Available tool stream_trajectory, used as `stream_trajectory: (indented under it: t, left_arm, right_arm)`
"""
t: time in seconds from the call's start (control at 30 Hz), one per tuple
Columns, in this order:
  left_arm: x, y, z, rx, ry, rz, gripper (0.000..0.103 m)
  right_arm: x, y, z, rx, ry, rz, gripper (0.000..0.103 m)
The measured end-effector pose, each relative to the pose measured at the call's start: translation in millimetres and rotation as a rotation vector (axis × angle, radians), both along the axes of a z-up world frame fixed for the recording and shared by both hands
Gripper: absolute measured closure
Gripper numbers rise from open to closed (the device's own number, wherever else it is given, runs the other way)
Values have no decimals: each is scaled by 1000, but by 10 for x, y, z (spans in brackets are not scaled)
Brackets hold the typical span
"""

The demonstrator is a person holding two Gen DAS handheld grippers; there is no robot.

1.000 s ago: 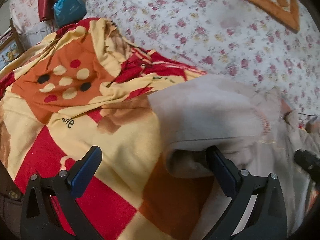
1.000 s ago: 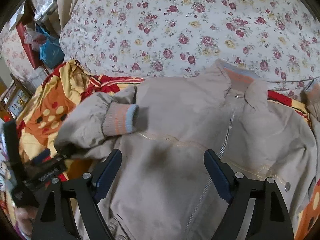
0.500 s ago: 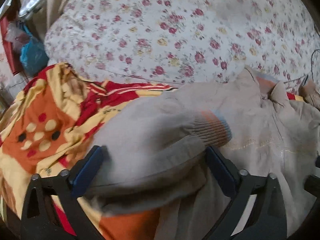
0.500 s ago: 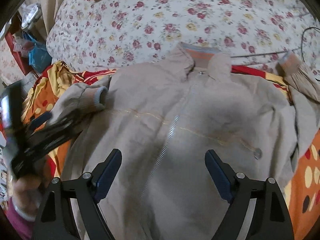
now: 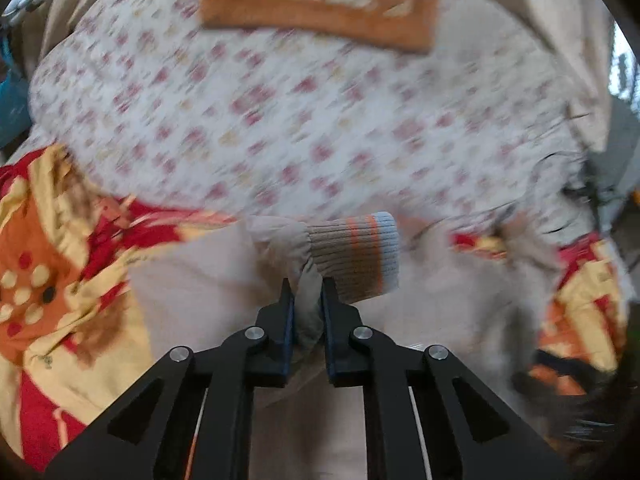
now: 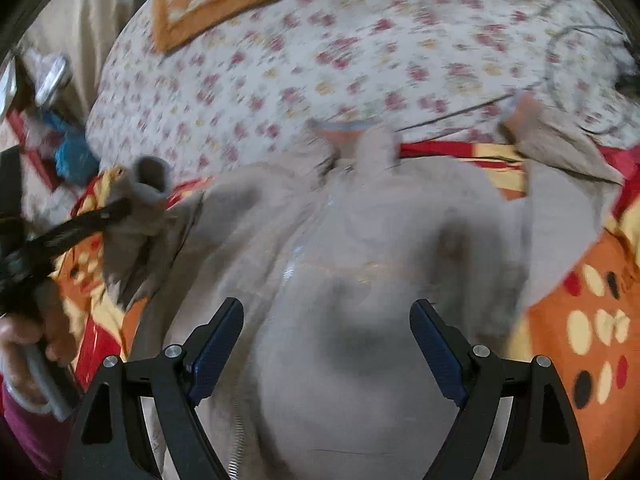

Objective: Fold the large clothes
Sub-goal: 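Grasp the sleeve cuff with the left tool and fold it across the jacket front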

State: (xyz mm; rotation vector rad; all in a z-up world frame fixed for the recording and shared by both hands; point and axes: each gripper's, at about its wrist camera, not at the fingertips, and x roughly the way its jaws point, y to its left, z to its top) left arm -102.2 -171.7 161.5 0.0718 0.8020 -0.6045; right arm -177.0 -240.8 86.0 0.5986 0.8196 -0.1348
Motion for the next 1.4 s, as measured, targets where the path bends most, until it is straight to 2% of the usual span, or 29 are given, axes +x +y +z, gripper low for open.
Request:
stream_trajectory:
  t: [0.1,0.2,0.3,0.4,0.47,0.53,0.57,0.67,0.7,0.73,0.83,0.93,1.03,1.13,1.27,1.4]
  left_arm:
    - [-209,-412,200,-79,24,-112,94]
    - [-500,-901,260,-113,22,-214,94]
    - [-684,-1339,144,-123,54,-276,94]
    - [-696,-1665,-181,-117,148,-305,93]
    - [-676,-1782,-428,-96,193,-314,85]
    - [-716,-1787,-556,-60,199,-330,52]
    - [-734,-1733,-592,-34,194,-328,47]
    - [-733,-1501,-594,-9,203,-337,42]
    - [-720,-1345,-553,-15,197,-333,30]
    - [-712,-1210,-532,-12,173,-309,24]
    - [-666,-755,-523,71,36,-166,24]
    - [-534,-246,-631,155,-34,-9,24]
    - [-428,243,-813,196,-22,104,24]
    - [-393,553,-984,236,1,136,24]
    - [-374,728,-1154,268,33,138,24]
    - [-172,611,-1224,232,64,170,24]
  right_arm:
    - [-158,-239,-23,2,4,-69,16]
    - [-336,-496,-87,19,14,-134,16]
    - [-559,-765,-191,28,38,-214,16]
    - [-746,-960,-318,36,70,-272,16]
    - [-813,-1034,-383,47,89,-288,16]
    - [-845,-1081,-436,55,102,-295,16]
    - [-849,-1095,-444,57,102,-295,16]
    - [-820,-1089,-396,49,86,-290,16]
    - [-787,-1083,-371,41,81,-286,16]
    - [-745,-1060,-331,33,73,-276,16]
    - [-611,-955,-211,-1,41,-231,16]
    - [-348,-872,-137,-47,33,-178,16]
    - [-79,-865,-156,-31,65,-150,15]
    - [108,-841,-201,22,67,-132,15]
    - [234,-761,-301,52,89,-119,15]
    - [291,-703,-383,59,111,-113,15]
